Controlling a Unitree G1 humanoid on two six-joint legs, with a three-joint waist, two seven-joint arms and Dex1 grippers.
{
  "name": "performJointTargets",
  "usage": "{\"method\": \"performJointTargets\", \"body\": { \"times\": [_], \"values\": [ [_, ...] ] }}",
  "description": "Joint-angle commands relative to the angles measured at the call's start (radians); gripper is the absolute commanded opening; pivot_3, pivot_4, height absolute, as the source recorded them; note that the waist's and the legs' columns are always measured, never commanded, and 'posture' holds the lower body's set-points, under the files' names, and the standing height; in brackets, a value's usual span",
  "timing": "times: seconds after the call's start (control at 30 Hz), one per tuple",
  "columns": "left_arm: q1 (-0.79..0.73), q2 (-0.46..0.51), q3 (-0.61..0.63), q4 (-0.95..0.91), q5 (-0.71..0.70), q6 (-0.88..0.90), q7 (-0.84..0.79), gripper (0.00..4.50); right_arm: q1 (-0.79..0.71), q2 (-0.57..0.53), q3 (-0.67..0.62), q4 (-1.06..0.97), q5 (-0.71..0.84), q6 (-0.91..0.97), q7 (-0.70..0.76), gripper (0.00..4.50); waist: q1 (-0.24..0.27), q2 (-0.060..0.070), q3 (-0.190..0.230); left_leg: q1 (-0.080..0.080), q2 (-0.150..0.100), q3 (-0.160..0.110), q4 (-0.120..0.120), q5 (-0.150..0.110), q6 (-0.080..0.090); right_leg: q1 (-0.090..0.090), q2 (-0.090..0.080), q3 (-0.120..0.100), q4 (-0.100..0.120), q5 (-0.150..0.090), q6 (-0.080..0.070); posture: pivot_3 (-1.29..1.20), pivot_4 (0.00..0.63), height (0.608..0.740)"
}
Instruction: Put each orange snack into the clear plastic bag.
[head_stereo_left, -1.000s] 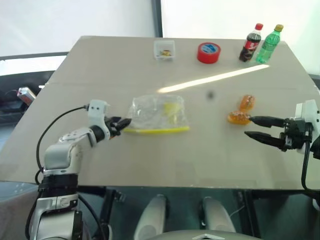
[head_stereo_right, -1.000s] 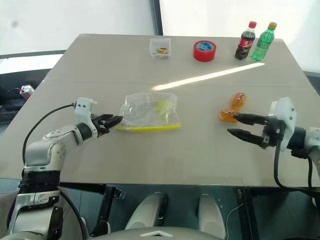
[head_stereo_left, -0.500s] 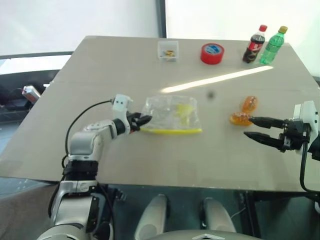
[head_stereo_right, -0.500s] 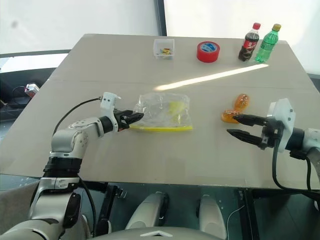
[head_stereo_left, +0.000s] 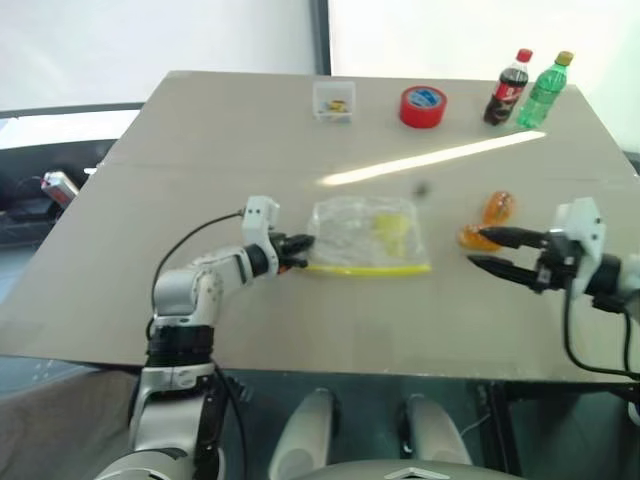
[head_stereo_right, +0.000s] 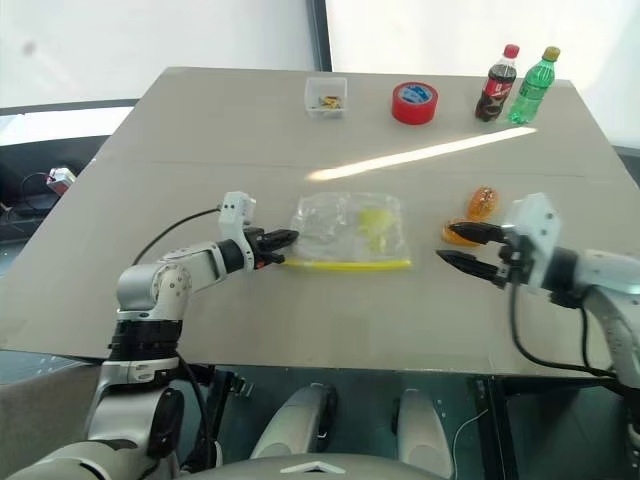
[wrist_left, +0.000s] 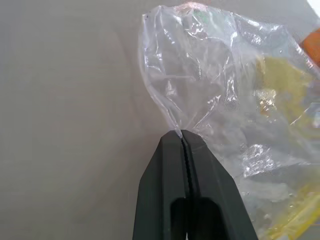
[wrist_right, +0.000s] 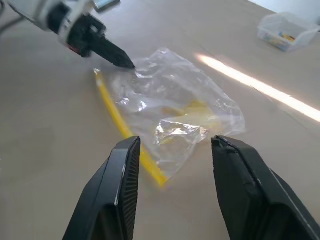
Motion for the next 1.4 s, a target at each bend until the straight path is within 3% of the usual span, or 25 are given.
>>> {"method": "performJointTargets", "body": {
  "times": [0.03, 0.27, 0.47, 0.57, 0.67, 0.9, 1.0, 1.07, 1.13, 1.27, 1.33, 1.4],
  "values": [
    [-0.037, -0.063, 0.123, -0.147, -0.115, 0.154, 0.127, 0.04, -0.041, 0.032, 0.143, -0.037, -0.176, -0.097, -0.061, 2.28, -0.004, 0.000, 0.000, 0.000, 0.000, 0.000, 0.000, 0.000, 0.000, 0.000, 0.000, 0.000, 0.000, 0.000, 0.000, 0.00, 0.150, 0.740],
    [-0.082, -0.275, 0.351, -0.293, -0.183, 0.376, 0.423, 0.04, -0.115, 0.101, 0.348, 0.123, -0.462, -0.253, -0.136, 2.28, -0.015, -0.001, 0.001, 0.000, -0.002, 0.001, 0.000, 0.002, -0.004, 0.001, 0.000, 0.000, 0.000, 0.000, 0.000, 0.00, 0.150, 0.740],
    [-0.107, -0.326, 0.411, -0.329, -0.202, 0.431, 0.483, 0.04, -0.218, 0.175, 0.385, 0.304, -0.600, -0.294, -0.223, 2.28, -0.020, -0.002, 0.001, 0.001, -0.003, 0.001, 0.000, 0.004, -0.006, 0.001, 0.001, 0.000, 0.001, 0.000, 0.000, 0.00, 0.150, 0.740],
    [-0.107, -0.319, 0.407, -0.330, -0.204, 0.441, 0.482, 0.00, -0.266, 0.211, 0.376, 0.374, -0.623, -0.295, -0.256, 1.42, -0.020, -0.002, 0.001, 0.001, -0.003, 0.001, 0.000, 0.004, -0.007, 0.001, 0.001, 0.000, 0.001, 0.000, 0.000, 0.00, 0.150, 0.740],
    [-0.103, -0.301, 0.391, -0.326, -0.202, 0.442, 0.472, 0.00, -0.281, 0.232, 0.366, 0.390, -0.616, -0.294, -0.259, 0.17, -0.020, -0.002, 0.001, 0.001, -0.003, 0.001, 0.000, 0.004, -0.007, 0.000, 0.001, 0.000, 0.001, 0.000, 0.000, 0.00, 0.150, 0.740],
    [-0.069, -0.238, 0.304, -0.321, -0.193, 0.401, 0.410, 0.00, -0.274, 0.268, 0.376, 0.364, -0.616, -0.273, -0.258, 0.03, -0.020, -0.002, 0.001, 0.001, -0.003, 0.001, -0.001, 0.004, -0.007, 0.000, 0.001, 0.000, 0.000, 0.000, 0.000, 0.00, 0.150, 0.740],
    [-0.033, -0.189, 0.219, -0.333, -0.174, 0.307, 0.344, 0.86, -0.303, 0.301, 0.379, 0.387, -0.635, -0.260, -0.285, 0.00, -0.022, -0.002, 0.001, 0.001, -0.003, 0.001, -0.002, 0.004, -0.007, 0.000, 0.001, 0.000, 0.001, 0.000, 0.000, 0.00, 0.150, 0.740],
    [-0.014, -0.166, 0.174, -0.333, -0.148, 0.243, 0.328, 1.97, -0.329, 0.325, 0.376, 0.409, -0.648, -0.248, -0.309, 0.00, -0.022, -0.002, 0.001, 0.001, -0.003, 0.001, -0.002, 0.004, -0.008, 0.000, 0.001, 0.001, 0.001, 0.001, -0.001, 0.00, 0.150, 0.740],
    [0.007, -0.105, 0.075, -0.358, -0.079, 0.119, 0.278, 2.65, -0.357, 0.339, 0.379, 0.430, -0.665, -0.196, -0.317, 0.00, -0.022, -0.002, 0.001, 0.002, -0.003, 0.001, -0.003, 0.004, -0.008, 0.000, 0.001, 0.001, 0.001, 0.001, -0.001, 0.00, 0.150, 0.740],
    [0.045, 0.027, -0.101, -0.415, 0.110, -0.181, 0.203, 2.65, -0.403, 0.360, 0.373, 0.444, -0.677, -0.081, -0.321, 0.00, -0.022, -0.002, 0.001, 0.001, -0.003, 0.002, -0.004, 0.005, -0.009, -0.002, 0.002, 0.001, 0.000, 0.002, -0.003, 0.00, 0.150, 0.740],
    [0.091, 0.165, -0.265, -0.421, 0.326, -0.437, 0.150, 2.65, -0.427, 0.354, 0.385, 0.472, -0.692, -0.115, -0.325, 0.00, -0.020, -0.002, 0.001, 0.001, -0.003, 0.002, -0.005, 0.005, -0.009, -0.002, 0.002, 0.002, 0.000, 0.002, -0.003, 0.00, 0.150, 0.740],
    [0.139, 0.237, -0.357, -0.410, 0.454, -0.625, 0.116, 2.65, -0.450, 0.347, 0.396, 0.505, -0.708, -0.146, -0.324, 0.00, -0.021, -0.001, 0.000, 0.002, -0.003, 0.003, -0.007, 0.005, -0.009, -0.002, 0.002, 0.003, -0.002, 0.002, -0.003, 0.00, 0.150, 0.740]
  ]
}}
